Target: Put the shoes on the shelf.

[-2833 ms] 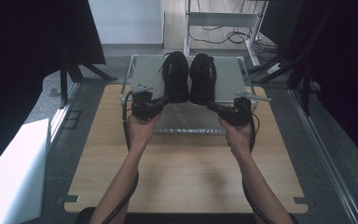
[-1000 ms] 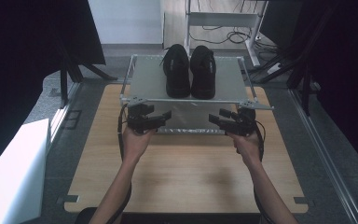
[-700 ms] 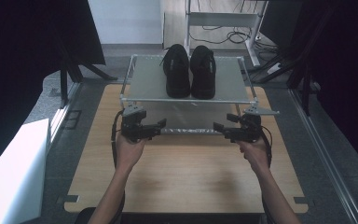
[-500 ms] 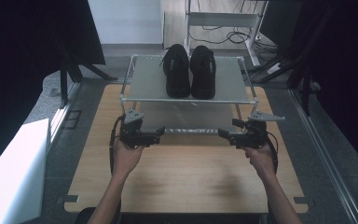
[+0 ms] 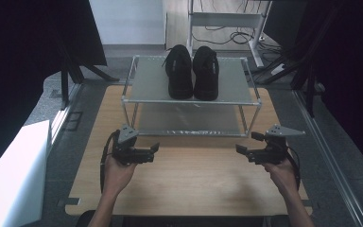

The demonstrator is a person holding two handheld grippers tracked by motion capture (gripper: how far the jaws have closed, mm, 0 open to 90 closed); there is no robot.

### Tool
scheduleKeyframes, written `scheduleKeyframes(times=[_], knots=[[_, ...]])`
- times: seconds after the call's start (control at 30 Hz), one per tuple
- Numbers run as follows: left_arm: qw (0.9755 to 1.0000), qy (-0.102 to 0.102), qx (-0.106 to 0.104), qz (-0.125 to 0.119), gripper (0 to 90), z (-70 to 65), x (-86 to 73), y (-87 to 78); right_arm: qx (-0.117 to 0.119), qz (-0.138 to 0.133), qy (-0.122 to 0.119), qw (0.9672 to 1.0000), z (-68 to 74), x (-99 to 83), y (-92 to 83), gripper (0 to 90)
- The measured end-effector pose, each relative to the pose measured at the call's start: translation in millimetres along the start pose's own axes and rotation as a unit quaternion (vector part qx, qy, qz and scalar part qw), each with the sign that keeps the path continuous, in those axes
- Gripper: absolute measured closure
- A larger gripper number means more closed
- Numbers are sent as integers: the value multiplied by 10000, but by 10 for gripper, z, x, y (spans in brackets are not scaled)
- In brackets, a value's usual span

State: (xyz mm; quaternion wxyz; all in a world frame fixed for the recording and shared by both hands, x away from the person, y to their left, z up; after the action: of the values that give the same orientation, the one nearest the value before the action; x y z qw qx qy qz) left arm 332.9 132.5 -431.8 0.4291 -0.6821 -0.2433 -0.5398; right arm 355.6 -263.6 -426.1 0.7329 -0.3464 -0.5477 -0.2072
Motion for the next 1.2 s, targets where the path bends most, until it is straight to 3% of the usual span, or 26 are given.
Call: scheduleKeyframes(times=[0.23, 0.53, 0.93, 1.2], knots=[[9999, -50, -45, -99, 0, 1, -214, -126, -217, 102, -47, 9997, -5, -212, -134, 23], [10000, 18, -49, 40, 0, -67, -549, -115, -356, 265, -182, 9989, 77, -503, -63, 0], [9988, 130, -142, 460, 0, -192, -876, 8, -215, 546, -168, 9981, 187, -877, 108, 0], [9960, 275, -220, 825, 0, -294, -1056, 136, -114, 979, -457, 9941, 268, -1108, 254, 0]])
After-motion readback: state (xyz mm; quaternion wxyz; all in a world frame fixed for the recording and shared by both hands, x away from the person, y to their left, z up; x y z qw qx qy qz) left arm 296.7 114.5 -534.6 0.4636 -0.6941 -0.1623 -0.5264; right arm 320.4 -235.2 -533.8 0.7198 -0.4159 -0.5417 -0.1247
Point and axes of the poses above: each handheld gripper's, and its own axes: y roughly forward along the jaws, x roughly out of its top, z roughly to its left, the point moved 5 cm from there along y, roughly forward along the jaws, and after that the axes turned 12 degrees about -z, right-handed, at the moved point
